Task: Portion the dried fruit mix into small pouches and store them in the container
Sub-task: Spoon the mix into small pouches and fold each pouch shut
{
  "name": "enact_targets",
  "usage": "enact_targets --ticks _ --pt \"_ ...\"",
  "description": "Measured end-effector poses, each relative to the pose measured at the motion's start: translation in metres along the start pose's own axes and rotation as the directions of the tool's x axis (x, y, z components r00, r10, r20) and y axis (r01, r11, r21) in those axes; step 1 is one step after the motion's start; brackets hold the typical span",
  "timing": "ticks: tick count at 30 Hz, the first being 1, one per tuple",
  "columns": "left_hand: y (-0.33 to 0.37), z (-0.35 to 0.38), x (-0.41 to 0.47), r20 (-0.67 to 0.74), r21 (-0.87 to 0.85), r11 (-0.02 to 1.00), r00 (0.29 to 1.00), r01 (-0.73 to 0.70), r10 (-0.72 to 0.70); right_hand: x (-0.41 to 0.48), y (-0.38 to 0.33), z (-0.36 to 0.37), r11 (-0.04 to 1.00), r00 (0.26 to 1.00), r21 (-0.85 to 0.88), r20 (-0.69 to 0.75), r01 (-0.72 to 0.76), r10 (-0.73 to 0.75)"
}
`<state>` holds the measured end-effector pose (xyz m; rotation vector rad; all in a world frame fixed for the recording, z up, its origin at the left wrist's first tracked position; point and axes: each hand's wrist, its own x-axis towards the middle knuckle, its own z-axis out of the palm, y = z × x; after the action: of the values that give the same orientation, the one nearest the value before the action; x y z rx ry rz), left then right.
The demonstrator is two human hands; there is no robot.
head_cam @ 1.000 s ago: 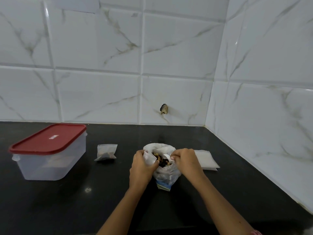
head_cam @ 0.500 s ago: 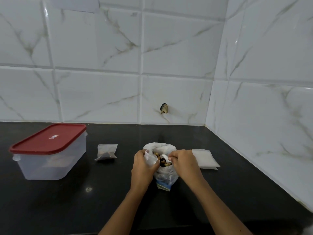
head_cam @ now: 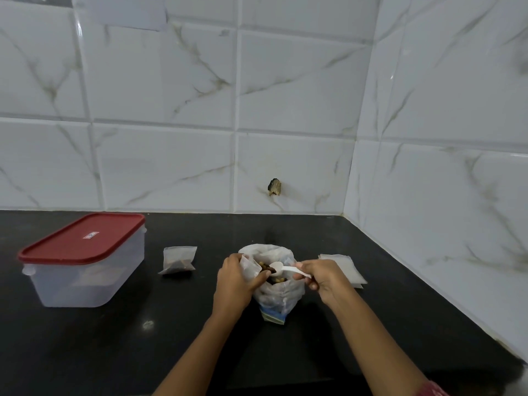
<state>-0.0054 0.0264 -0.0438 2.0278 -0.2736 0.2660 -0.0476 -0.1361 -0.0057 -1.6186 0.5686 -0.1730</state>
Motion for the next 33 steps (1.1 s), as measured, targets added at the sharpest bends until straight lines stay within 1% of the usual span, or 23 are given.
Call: enact_targets --ticks 2,5,8,11,13,14,16,17,20,22,24,26,29,30,31,33 --pt "0.002 -0.005 0.004 0.003 0.068 0.997 1.000 -0.027 0.027 0.000 0.001 -0.001 0.998 1.000 0.060 0.017 -0.011 0.010" --pt "0.009 -0.012 0.007 0.003 0.193 0.975 0.994 -0.106 0.108 -0.003 -0.002 -0.006 0.987 0.999 0.159 0.031 -0.010 0.006" --pt "0.018 -0.015 0.010 0.070 0.203 0.970 0.990 -0.134 0.122 -0.009 -0.009 -0.013 0.978 0.998 0.209 0.047 0.019 -0.029" --pt "0.029 -0.014 0.013 0.142 0.170 0.978 0.985 -0.123 0.099 -0.019 -0.020 -0.018 0.967 0.991 0.229 0.041 0.114 -0.126" --pt "0.036 -0.013 0.014 0.153 0.140 0.984 0.984 -0.110 0.088 -0.026 -0.027 -0.019 0.961 0.979 0.201 0.035 0.189 -0.200" --pt "0.038 -0.012 0.013 0.157 0.122 0.987 0.984 -0.102 0.083 -0.031 -0.029 -0.019 0.959 0.970 0.161 0.035 0.234 -0.242" --pt "0.039 -0.008 0.013 0.160 0.065 0.995 0.985 -0.080 0.069 -0.038 -0.031 -0.015 0.938 0.937 0.023 0.038 0.345 -0.346" --pt "0.039 -0.007 0.012 0.156 0.026 0.997 0.985 -0.071 0.066 -0.041 -0.030 -0.013 0.911 0.913 -0.062 0.042 0.408 -0.406" --pt "0.036 -0.002 0.011 0.148 -0.056 0.997 0.987 -0.057 0.065 -0.044 -0.023 -0.004 0.765 0.802 -0.266 0.060 0.587 -0.594" --pt "0.033 -0.001 0.010 0.136 -0.110 0.993 0.989 -0.045 0.060 -0.041 -0.019 -0.001 0.624 0.699 -0.388 0.079 0.678 -0.711" --pt "0.031 -0.003 0.010 0.119 -0.152 0.988 0.991 -0.035 0.054 -0.037 -0.015 0.001 0.463 0.576 -0.485 0.107 0.742 -0.810" --pt "0.030 -0.005 0.010 0.110 -0.199 0.979 0.992 -0.035 0.058 -0.033 -0.012 0.002 0.281 0.432 -0.560 0.156 0.780 -0.888" --pt "0.032 -0.007 0.007 0.106 -0.281 0.959 0.991 -0.047 0.079 -0.030 -0.008 0.004 0.030 0.229 -0.613 0.249 0.790 -0.941" --pt "0.032 -0.007 0.006 0.101 -0.294 0.954 0.991 -0.053 0.086 -0.029 -0.007 0.004 -0.020 0.188 -0.621 0.268 0.783 -0.945" --pt "0.033 -0.007 0.006 0.095 -0.302 0.952 0.992 -0.056 0.089 -0.028 -0.006 0.003 -0.048 0.165 -0.630 0.275 0.775 -0.947" --pt "0.033 -0.007 0.005 0.090 -0.322 0.945 0.992 -0.058 0.092 -0.029 -0.006 0.002 -0.074 0.139 -0.645 0.274 0.761 -0.952"
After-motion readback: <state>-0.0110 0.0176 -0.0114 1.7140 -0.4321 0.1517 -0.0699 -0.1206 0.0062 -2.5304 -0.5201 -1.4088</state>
